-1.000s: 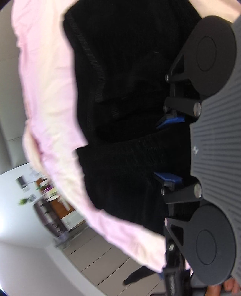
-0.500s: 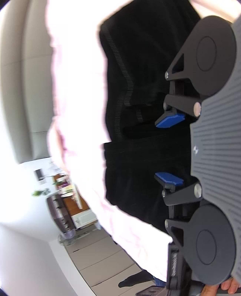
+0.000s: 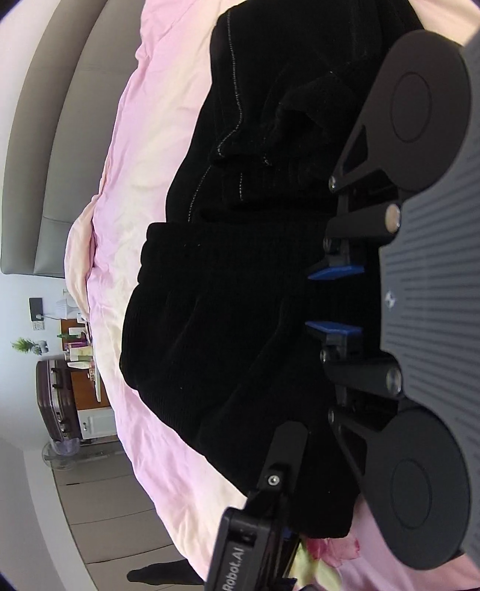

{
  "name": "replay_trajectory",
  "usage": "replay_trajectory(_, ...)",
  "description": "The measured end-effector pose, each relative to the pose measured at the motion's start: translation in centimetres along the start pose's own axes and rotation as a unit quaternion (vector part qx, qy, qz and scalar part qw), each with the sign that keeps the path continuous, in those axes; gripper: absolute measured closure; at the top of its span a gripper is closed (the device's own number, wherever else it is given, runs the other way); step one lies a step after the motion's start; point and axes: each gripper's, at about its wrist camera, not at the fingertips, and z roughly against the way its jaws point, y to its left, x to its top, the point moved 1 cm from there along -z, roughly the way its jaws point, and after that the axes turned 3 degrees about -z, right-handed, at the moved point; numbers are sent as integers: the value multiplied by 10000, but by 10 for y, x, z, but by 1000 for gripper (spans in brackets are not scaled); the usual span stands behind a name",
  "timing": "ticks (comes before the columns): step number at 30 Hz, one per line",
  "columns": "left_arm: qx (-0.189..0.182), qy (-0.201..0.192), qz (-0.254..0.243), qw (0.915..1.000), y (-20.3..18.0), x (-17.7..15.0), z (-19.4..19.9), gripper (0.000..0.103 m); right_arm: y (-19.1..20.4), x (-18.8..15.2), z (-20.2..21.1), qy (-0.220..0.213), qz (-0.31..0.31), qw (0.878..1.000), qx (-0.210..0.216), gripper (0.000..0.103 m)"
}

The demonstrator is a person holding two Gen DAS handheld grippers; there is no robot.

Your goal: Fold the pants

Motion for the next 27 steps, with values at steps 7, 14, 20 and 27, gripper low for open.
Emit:
replay_trajectory(7, 183, -468, -346, 9981, -1, -4, 30, 0, -30, 8, 44, -168, -298, 9984, 458, 36)
replay_trajectory(14, 210, -372, 142, 9990, 9, 2, 36, 2, -100, -21, 107, -508, -777, 9957, -71, 35)
replay_trajectory(20, -72, -180, 900, 9958, 22, 0, 25, 1, -181, -41, 133, -440, -2206, 9706, -856, 33)
replay_trajectory(27, -241, 41, 1123, 9934, 27, 0, 9, 0, -283, -75, 123, -564, -5074, 8595, -240, 25)
